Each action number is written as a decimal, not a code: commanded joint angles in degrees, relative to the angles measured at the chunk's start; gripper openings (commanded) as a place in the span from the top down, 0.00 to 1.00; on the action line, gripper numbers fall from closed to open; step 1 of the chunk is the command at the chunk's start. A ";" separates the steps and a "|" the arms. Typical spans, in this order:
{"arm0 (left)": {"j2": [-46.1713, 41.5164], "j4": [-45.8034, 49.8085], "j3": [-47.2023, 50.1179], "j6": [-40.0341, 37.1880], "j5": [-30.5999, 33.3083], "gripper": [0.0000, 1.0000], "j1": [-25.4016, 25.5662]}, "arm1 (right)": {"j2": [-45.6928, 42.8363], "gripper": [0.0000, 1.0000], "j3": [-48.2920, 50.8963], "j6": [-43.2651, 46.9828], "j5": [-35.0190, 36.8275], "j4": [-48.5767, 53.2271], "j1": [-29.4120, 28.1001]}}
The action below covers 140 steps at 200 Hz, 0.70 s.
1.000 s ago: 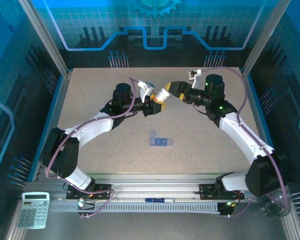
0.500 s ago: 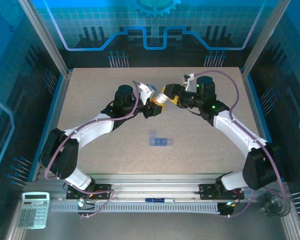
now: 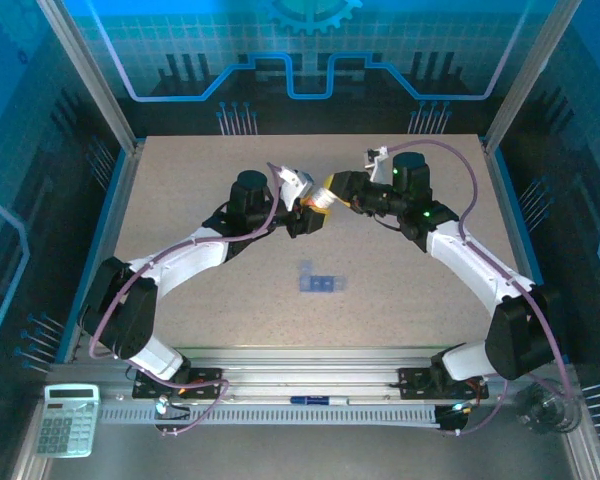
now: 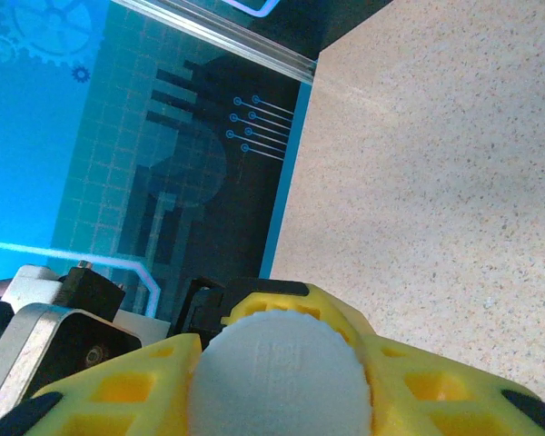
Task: Sort the pills into containers
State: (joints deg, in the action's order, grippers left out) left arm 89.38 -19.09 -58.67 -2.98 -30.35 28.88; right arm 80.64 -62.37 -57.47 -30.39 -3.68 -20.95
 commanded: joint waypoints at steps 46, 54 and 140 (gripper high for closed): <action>-2.41 -3.24 0.30 5.45 -6.71 1.00 -1.09 | 0.44 0.63 -5.63 14.93 -7.40 4.18 1.83; -2.31 -4.72 0.47 7.76 -8.68 1.00 -1.71 | 0.40 0.63 -6.05 17.26 -8.85 3.91 2.76; -0.35 -13.37 -0.16 19.44 -16.63 1.00 -3.20 | 0.15 0.45 -5.28 20.01 -19.66 -5.10 6.62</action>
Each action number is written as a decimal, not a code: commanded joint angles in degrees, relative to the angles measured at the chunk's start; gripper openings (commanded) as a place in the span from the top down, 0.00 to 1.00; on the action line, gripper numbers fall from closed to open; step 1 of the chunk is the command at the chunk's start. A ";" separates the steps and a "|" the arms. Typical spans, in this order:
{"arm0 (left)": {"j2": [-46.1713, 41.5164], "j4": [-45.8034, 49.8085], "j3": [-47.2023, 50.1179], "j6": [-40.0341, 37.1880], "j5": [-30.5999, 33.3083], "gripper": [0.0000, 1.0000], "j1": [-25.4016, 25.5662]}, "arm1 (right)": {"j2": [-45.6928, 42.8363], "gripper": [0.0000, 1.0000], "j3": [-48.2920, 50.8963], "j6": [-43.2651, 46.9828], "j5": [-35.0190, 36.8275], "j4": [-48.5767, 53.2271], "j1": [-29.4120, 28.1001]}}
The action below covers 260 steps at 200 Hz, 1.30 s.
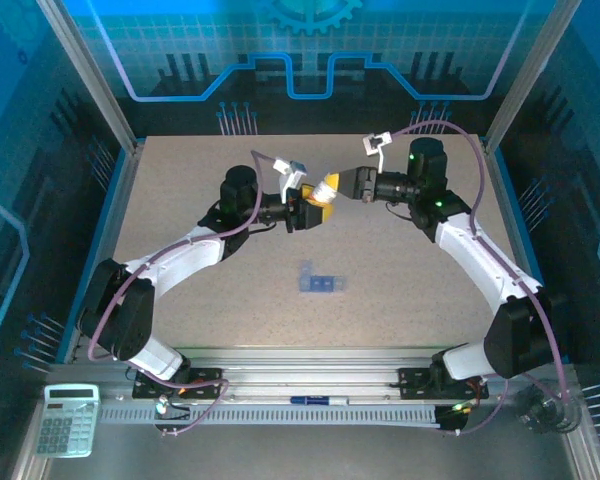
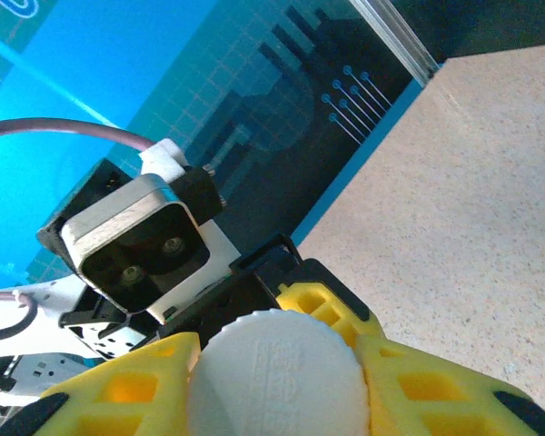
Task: Sort the pills into containers
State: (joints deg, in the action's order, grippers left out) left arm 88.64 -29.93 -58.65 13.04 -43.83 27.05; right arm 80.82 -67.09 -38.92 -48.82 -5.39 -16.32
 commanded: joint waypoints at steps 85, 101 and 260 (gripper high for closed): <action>-0.62 11.65 -2.17 -12.69 10.05 1.00 0.69 | -2.82 0.15 4.65 -17.31 10.80 -2.66 5.12; -0.92 13.86 -2.25 -16.15 13.24 1.00 1.64 | -2.65 0.16 5.50 -19.47 13.00 -2.32 4.02; -0.79 15.67 -2.26 -19.99 16.48 1.00 3.80 | 0.93 0.53 5.39 -17.20 14.65 0.29 -4.16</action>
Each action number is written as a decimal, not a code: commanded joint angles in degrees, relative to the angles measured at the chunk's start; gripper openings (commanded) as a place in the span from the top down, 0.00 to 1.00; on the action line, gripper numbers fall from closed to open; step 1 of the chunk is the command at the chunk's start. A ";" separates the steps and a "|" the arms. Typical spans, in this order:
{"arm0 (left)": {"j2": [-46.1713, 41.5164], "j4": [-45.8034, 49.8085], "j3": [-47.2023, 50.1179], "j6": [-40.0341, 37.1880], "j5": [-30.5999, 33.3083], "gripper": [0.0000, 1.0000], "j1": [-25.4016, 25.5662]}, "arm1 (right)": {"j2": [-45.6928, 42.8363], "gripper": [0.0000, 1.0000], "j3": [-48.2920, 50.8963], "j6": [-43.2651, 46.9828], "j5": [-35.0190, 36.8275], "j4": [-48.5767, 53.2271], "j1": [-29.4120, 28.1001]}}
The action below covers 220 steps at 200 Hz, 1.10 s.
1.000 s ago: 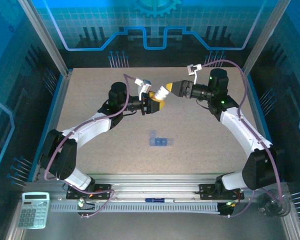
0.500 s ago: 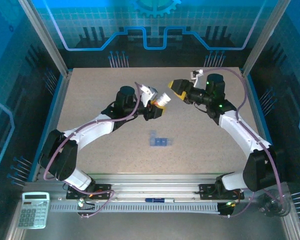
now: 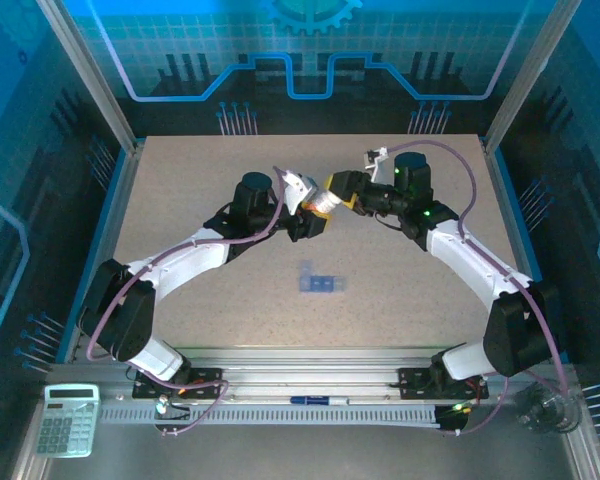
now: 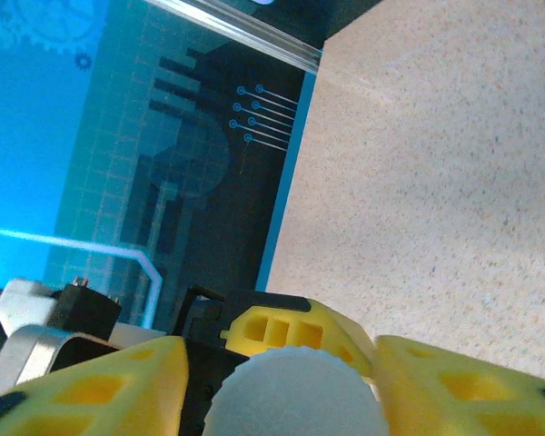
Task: Sort the pills into containers
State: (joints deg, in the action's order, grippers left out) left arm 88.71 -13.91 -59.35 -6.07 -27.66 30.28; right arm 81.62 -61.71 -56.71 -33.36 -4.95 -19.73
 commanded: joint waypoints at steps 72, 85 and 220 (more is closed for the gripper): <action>-0.71 0.42 -2.59 1.44 -4.96 1.00 0.39 | 0.22 0.67 -3.69 14.97 -2.85 5.39 0.85; -0.62 0.27 -2.94 2.44 -8.49 1.00 0.31 | -0.20 0.67 -4.49 20.49 -4.15 5.75 1.93; -0.07 -3.67 -2.33 7.78 -14.02 1.00 0.07 | -1.41 0.64 1.46 21.99 -14.05 -4.13 13.25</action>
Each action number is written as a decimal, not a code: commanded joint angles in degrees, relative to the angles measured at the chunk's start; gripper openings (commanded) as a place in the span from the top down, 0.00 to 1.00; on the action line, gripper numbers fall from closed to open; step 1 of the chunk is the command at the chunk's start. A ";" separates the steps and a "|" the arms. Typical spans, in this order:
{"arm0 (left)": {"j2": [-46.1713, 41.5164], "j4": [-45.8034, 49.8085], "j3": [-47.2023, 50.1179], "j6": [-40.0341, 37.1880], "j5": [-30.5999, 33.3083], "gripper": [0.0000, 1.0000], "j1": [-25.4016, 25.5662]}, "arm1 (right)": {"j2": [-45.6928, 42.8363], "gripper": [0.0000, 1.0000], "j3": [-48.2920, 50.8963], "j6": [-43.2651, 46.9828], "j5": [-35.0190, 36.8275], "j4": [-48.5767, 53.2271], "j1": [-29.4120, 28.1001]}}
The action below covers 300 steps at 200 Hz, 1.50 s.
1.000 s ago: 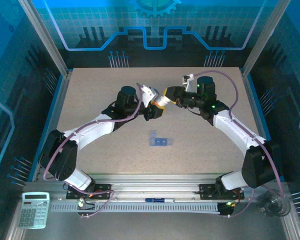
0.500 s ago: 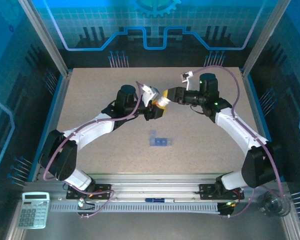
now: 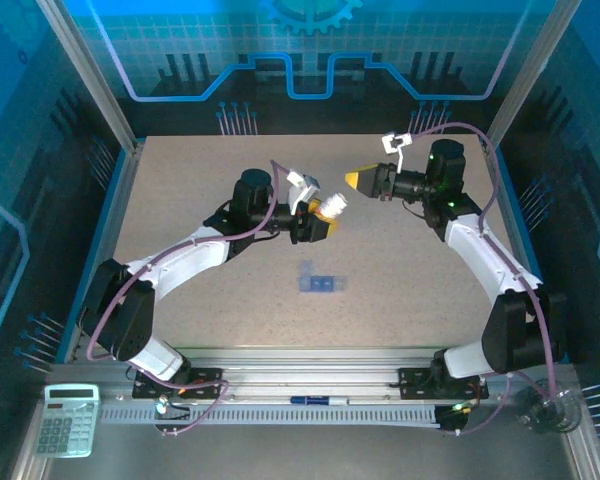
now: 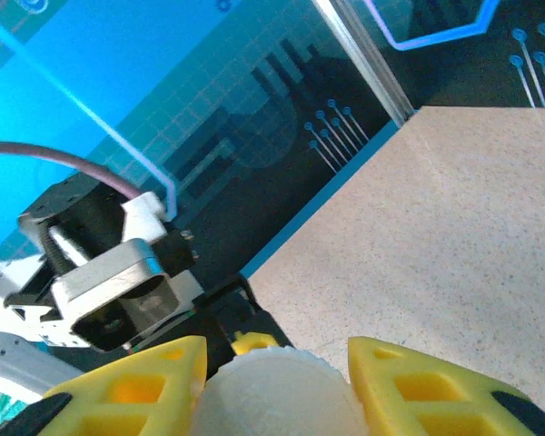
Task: Sort the pills into containers
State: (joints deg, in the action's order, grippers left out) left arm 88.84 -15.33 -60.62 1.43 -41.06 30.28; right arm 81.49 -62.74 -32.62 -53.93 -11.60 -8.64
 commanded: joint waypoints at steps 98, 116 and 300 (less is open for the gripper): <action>-6.06 -6.30 8.33 2.05 7.74 1.00 -1.83 | 0.58 0.64 15.49 -2.33 53.69 24.31 -1.53; -6.86 -6.20 9.47 2.34 8.15 1.00 -1.95 | 2.78 0.64 16.54 -4.07 58.56 23.87 -3.47; -12.58 0.66 12.60 4.36 13.23 1.00 -2.12 | 7.30 0.31 16.72 -7.50 65.63 24.35 -10.21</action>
State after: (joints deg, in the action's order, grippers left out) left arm 78.96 -17.56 -48.62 4.64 -29.15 28.60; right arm 92.71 -45.78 -40.10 14.33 11.57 -18.41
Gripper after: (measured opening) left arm 0.458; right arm 0.687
